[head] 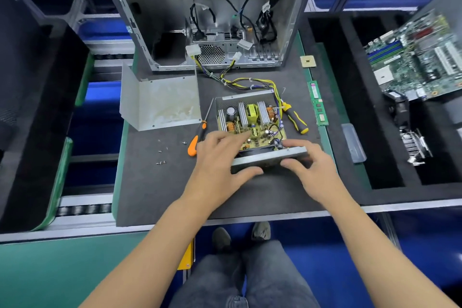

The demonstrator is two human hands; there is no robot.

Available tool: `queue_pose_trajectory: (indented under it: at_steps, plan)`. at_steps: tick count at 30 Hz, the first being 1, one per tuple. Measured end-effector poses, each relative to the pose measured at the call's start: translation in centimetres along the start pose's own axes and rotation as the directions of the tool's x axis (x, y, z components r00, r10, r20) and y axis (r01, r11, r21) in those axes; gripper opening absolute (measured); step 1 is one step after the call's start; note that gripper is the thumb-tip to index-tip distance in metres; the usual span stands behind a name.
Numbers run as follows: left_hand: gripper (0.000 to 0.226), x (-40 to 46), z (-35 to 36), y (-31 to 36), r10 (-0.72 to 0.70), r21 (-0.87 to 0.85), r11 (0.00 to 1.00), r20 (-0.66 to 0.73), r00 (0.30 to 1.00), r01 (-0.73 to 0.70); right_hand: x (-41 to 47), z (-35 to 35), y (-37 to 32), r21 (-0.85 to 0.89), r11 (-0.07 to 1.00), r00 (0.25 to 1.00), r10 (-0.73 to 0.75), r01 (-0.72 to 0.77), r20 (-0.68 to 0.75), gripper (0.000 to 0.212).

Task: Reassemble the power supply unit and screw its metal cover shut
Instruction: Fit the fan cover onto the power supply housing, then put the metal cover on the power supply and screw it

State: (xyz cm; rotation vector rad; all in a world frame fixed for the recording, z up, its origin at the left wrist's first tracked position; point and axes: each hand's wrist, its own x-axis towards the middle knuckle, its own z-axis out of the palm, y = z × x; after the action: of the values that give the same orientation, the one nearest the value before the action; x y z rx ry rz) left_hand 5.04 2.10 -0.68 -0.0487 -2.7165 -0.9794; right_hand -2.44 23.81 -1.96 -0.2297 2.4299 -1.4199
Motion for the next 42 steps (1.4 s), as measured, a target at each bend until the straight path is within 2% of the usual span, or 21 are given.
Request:
queue_pose_trajectory:
  at_steps: [3,7,8,11,14,18,20,21,23,26,28,30,32,35,39,42]
  plan:
    - [0.043,1.2,-0.2,0.0,0.069,0.048,0.996,0.114,0.991,-0.075,0.2,-0.2,-0.2,0.032,0.999,1.000,0.012,-0.013,0.019,0.038]
    - [0.036,2.5,-1.5,0.2,0.113,0.067,0.990,0.119,0.987,-0.121,0.5,-0.6,-1.1,0.113,0.994,1.000,0.010,-0.010,0.003,0.016]
    - [0.036,3.1,-2.1,0.6,0.100,0.056,0.993,0.116,0.988,-0.107,0.7,-0.9,-1.7,0.125,0.992,1.000,-0.013,0.014,-0.010,0.010]
    - [0.032,5.6,-4.1,1.3,0.049,-0.049,0.998,0.104,0.993,-0.044,1.7,-1.9,-4.4,0.167,0.980,0.994,-0.108,0.111,-0.027,0.012]
    - [0.022,8.3,-5.8,1.4,-0.066,-0.131,0.987,0.191,0.979,0.092,3.0,-2.8,-6.8,0.157,0.974,0.986,-0.156,0.164,-0.065,0.003]
    - [0.027,10.6,-6.7,0.9,-0.189,-0.194,0.946,0.327,0.926,0.261,4.4,-3.1,-8.3,0.008,0.993,0.987,-0.117,0.118,-0.112,0.007]
    - [0.028,11.3,-6.8,0.7,-0.215,-0.225,0.926,0.347,0.913,0.304,4.8,-3.4,-8.9,-0.023,0.997,0.984,-0.070,0.067,-0.162,0.028]
    - [0.028,11.5,-6.9,0.6,-0.228,-0.240,0.914,0.359,0.905,0.326,4.9,-3.6,-9.1,-0.055,0.996,0.980,-0.081,0.072,-0.184,0.037]
    - [0.027,11.8,-7.0,0.4,-0.238,-0.264,0.896,0.393,0.888,0.357,5.1,-3.7,-9.8,-0.166,0.974,0.964,-0.186,0.155,-0.188,0.036]
    - [0.025,12.0,-7.1,0.2,-0.227,-0.294,0.880,0.430,0.874,0.373,5.6,-3.6,-11.3,-0.274,0.905,0.922,-0.368,0.326,-0.117,0.020]
    - [0.028,12.2,-7.2,0.1,-0.210,-0.307,0.874,0.462,0.862,0.377,6.5,-3.8,-11.7,-0.349,0.848,0.906,-0.423,0.398,0.008,0.021]
    - [0.033,12.2,-7.4,0.1,-0.186,-0.324,0.867,0.494,0.849,0.378,7.6,-3.9,-11.7,-0.399,0.817,0.909,-0.378,0.417,0.176,0.025]
    - [0.035,12.3,-7.5,0.0,-0.164,-0.339,0.862,0.516,0.840,0.376,8.3,-4.0,-11.2,-0.399,0.829,0.913,-0.297,0.392,0.280,0.027]
    - [0.028,12.4,-7.4,-0.3,-0.164,-0.329,0.864,0.531,0.831,0.381,8.8,-4.1,-10.6,-0.335,0.872,0.920,-0.264,0.356,0.289,0.028]
    - [0.040,12.5,-7.5,-0.5,-0.148,-0.313,0.877,0.544,0.826,0.364,9.3,-4.2,-10.6,-0.325,0.868,0.911,-0.280,0.375,0.303,0.028]
    - [0.040,12.9,-7.4,-0.6,-0.147,-0.317,0.873,0.556,0.818,0.372,9.5,-4.3,-10.8,-0.316,0.877,0.912,-0.264,0.363,0.314,0.025]
